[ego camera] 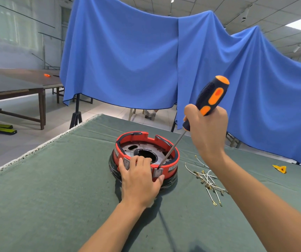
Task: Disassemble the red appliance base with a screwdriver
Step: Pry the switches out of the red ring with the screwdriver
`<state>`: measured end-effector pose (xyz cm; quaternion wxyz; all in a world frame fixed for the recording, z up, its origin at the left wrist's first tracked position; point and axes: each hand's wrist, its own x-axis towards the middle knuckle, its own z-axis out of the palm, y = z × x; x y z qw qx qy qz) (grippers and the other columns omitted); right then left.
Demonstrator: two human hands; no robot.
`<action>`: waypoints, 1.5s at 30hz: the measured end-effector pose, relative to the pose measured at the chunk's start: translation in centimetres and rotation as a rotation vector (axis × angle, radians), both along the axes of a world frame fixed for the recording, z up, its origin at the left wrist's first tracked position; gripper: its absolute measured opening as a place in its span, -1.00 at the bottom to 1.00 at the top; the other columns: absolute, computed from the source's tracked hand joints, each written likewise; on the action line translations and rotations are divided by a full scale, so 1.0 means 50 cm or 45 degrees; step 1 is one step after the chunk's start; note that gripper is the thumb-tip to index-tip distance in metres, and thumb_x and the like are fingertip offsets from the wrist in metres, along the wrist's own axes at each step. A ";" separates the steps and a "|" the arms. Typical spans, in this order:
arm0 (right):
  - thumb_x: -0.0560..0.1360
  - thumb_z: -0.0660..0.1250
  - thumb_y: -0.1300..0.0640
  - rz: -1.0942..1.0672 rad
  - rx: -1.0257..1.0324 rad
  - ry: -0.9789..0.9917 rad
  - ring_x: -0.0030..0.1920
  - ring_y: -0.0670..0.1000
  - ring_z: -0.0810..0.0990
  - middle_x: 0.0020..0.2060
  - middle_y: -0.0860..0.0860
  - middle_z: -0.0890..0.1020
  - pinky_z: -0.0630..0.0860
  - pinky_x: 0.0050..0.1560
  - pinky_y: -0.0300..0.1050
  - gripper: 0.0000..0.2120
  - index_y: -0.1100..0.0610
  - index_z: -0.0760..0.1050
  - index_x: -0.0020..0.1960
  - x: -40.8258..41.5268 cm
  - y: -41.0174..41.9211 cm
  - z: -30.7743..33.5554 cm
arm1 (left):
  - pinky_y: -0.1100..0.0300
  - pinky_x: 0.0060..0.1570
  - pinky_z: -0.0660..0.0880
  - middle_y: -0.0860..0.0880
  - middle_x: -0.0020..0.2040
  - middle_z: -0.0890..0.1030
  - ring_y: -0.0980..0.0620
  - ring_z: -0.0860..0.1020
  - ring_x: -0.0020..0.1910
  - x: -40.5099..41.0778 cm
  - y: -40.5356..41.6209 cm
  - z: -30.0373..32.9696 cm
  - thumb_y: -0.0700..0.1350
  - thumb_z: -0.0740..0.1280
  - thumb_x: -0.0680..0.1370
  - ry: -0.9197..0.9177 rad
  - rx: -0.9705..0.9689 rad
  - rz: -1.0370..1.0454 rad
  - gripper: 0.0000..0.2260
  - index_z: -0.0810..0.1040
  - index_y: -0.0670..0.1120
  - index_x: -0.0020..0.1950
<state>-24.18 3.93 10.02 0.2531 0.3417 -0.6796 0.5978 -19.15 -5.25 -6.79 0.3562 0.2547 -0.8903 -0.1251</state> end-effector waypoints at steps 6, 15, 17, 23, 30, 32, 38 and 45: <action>0.26 0.26 0.13 0.032 -0.076 -0.056 -0.44 0.24 0.42 -0.46 0.33 0.48 0.51 -0.40 0.16 -0.68 0.44 0.38 -0.33 0.002 0.006 -0.023 | -0.17 0.39 -0.04 0.10 0.18 0.46 0.03 0.31 0.31 0.002 -0.001 0.000 0.29 0.18 0.47 -0.028 -0.037 0.006 -0.56 0.45 0.06 0.21; 0.26 0.27 0.14 0.056 -0.154 -0.050 -0.48 0.16 0.43 -0.50 0.28 0.48 0.51 -0.41 0.13 -0.73 0.38 0.37 -0.35 0.003 0.003 -0.024 | -0.16 0.39 -0.03 0.10 0.17 0.45 0.04 0.31 0.30 0.002 -0.002 0.001 0.29 0.17 0.47 -0.042 -0.050 0.020 -0.58 0.45 0.08 0.19; 0.26 0.27 0.14 0.052 -0.160 -0.049 -0.49 0.13 0.44 -0.51 0.25 0.48 0.52 -0.41 0.12 -0.74 0.36 0.38 -0.36 0.002 0.002 -0.027 | -0.16 0.39 -0.03 0.10 0.17 0.45 0.04 0.30 0.30 0.002 -0.002 0.000 0.29 0.17 0.47 -0.043 -0.051 0.017 -0.58 0.45 0.08 0.19; 0.23 0.27 0.14 0.035 -0.195 -0.054 -0.49 0.20 0.42 -0.58 0.12 0.42 0.49 -0.42 0.10 -0.72 0.39 0.35 -0.37 -0.009 0.005 -0.023 | -0.16 0.40 -0.03 0.10 0.18 0.45 0.04 0.30 0.31 0.002 -0.002 0.001 0.28 0.17 0.47 -0.035 -0.048 0.018 -0.59 0.46 0.08 0.18; 0.24 0.26 0.14 0.045 -0.213 -0.052 -0.51 0.05 0.41 -0.54 0.26 0.40 0.47 -0.45 0.05 -0.71 0.39 0.33 -0.36 -0.009 0.008 -0.024 | -0.17 0.40 -0.02 0.10 0.19 0.46 0.03 0.31 0.31 0.002 -0.001 0.000 0.28 0.18 0.47 -0.033 -0.042 0.013 -0.59 0.46 0.08 0.19; 0.24 0.26 0.14 0.055 -0.219 -0.041 -0.51 0.12 0.42 -0.49 0.33 0.42 0.47 -0.45 0.06 -0.70 0.40 0.33 -0.35 -0.010 0.009 -0.023 | -0.18 0.40 -0.02 0.10 0.19 0.45 0.03 0.30 0.31 0.001 -0.002 0.000 0.28 0.17 0.47 -0.035 -0.043 0.016 -0.59 0.45 0.08 0.19; 0.25 0.26 0.12 0.033 -0.178 -0.029 -0.50 0.06 0.43 -0.57 0.16 0.45 0.47 -0.44 -0.01 -0.72 0.38 0.38 -0.36 -0.013 0.010 -0.028 | -0.17 0.40 -0.01 0.10 0.17 0.46 0.04 0.31 0.29 0.001 -0.001 0.000 0.28 0.17 0.47 -0.036 -0.054 0.021 -0.59 0.46 0.08 0.18; 0.27 0.26 0.11 0.032 -0.180 -0.042 -0.48 0.14 0.46 -0.51 0.24 0.47 0.50 -0.41 0.04 -0.70 0.39 0.37 -0.34 -0.024 0.005 -0.024 | -0.16 0.40 -0.04 0.10 0.19 0.44 0.04 0.29 0.31 0.002 -0.001 0.002 0.28 0.17 0.48 -0.045 -0.046 0.022 -0.59 0.45 0.08 0.20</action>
